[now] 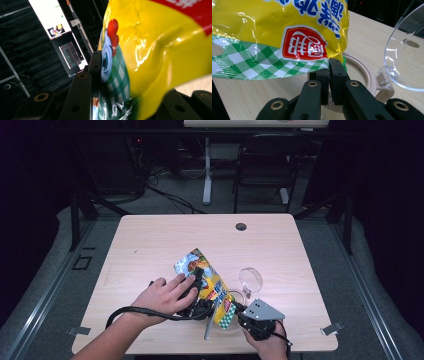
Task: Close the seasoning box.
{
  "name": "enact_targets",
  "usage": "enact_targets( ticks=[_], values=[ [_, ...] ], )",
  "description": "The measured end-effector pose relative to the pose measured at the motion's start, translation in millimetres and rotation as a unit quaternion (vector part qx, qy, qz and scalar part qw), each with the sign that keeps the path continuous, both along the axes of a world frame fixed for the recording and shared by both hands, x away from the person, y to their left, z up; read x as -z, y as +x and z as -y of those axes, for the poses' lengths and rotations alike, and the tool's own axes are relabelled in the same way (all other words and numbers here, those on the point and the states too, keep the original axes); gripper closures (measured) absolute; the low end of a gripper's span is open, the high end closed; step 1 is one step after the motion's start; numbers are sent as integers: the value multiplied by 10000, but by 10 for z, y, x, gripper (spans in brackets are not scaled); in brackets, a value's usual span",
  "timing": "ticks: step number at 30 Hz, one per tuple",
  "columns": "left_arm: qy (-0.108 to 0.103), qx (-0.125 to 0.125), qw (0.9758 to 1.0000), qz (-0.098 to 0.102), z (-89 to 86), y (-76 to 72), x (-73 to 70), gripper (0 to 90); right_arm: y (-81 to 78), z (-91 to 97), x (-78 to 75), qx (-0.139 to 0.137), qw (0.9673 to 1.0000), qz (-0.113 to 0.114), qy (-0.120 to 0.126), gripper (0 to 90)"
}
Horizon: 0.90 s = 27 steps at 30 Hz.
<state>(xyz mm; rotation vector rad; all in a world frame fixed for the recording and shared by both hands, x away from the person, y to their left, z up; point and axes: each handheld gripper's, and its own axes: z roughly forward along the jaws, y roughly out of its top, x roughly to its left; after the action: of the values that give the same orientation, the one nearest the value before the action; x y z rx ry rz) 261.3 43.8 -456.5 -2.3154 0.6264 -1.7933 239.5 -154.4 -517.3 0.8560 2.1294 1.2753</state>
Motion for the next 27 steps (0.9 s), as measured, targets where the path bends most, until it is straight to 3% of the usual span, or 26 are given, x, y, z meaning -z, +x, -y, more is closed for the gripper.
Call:
enact_targets(
  ticks=[4, 14, 15, 27],
  values=[
    [3, -51, 10000, -68, -1, -2, -3, 701, -1, -1, 0, -12, 10000, -1, 6, 871],
    [29, -33, 10000, -67, 8, -2, -7, 704, 0, 1, 0, 4, 10000, 2, 16, 872],
    [82, 27, 10000, 25, 14, -3, -13, 704, 0, 1, -1, 1, 10000, -1, 14, 872],
    [69, 2, 10000, -22, 29, -2, -25, 710, 2, 8, -4, 8, 10000, -2, 43, 872]
  ],
)
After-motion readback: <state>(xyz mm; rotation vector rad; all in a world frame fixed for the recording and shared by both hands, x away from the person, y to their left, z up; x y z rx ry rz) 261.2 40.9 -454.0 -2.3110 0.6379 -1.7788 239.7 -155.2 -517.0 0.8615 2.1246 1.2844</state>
